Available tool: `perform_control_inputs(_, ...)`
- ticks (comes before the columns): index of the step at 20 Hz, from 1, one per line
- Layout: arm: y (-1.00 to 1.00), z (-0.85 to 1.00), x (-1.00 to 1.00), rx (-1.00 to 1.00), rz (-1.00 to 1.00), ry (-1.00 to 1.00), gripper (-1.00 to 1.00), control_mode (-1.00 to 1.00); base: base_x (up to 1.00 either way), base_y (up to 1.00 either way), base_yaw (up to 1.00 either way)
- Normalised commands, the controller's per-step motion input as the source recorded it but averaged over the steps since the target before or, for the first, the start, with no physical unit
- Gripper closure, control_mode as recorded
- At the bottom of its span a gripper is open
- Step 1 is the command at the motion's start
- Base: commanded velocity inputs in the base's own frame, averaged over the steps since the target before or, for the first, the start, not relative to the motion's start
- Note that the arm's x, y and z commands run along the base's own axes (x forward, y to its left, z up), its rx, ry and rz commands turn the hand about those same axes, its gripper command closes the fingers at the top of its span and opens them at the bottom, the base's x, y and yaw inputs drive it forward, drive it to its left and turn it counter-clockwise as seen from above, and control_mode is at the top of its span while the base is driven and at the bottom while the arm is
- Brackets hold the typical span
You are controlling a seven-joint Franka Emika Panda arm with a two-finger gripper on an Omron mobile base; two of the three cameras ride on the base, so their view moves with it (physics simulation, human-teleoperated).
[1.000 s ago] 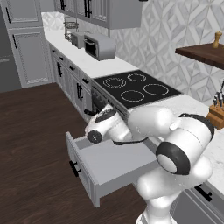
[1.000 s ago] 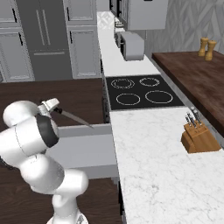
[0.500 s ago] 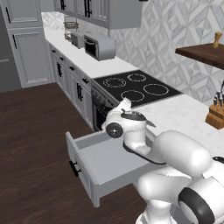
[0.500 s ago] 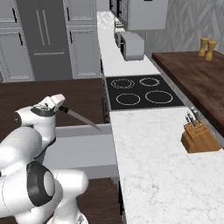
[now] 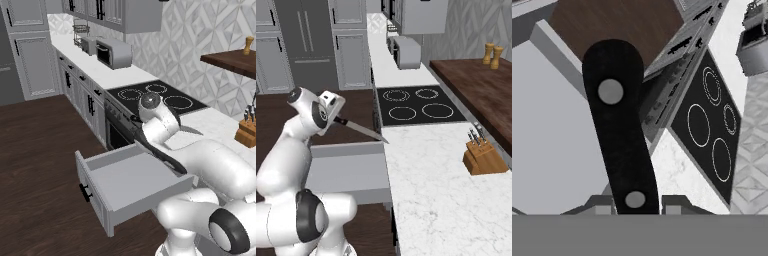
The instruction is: Pick up the knife from the drawer and place it on the cutting board. Then place the meat from the plate to the cutting board.
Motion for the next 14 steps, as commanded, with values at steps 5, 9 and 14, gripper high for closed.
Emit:
perform_control_inputs(5,-0.21,-0.01,-0.28,-0.01,0.03,0.04,1.0,-1.0,0.0,0.0,0.0)
perform_control_inputs(9,-0.73,-0.01,-0.82,0.0,0.21,0.1,1.0,-1.0,0.0,0.0,0.0)
perform_control_inputs(14,-0.34,-0.22,-0.82,0.0,0.02,0.0,1.0,-1.0,0.0,0.0,0.0)
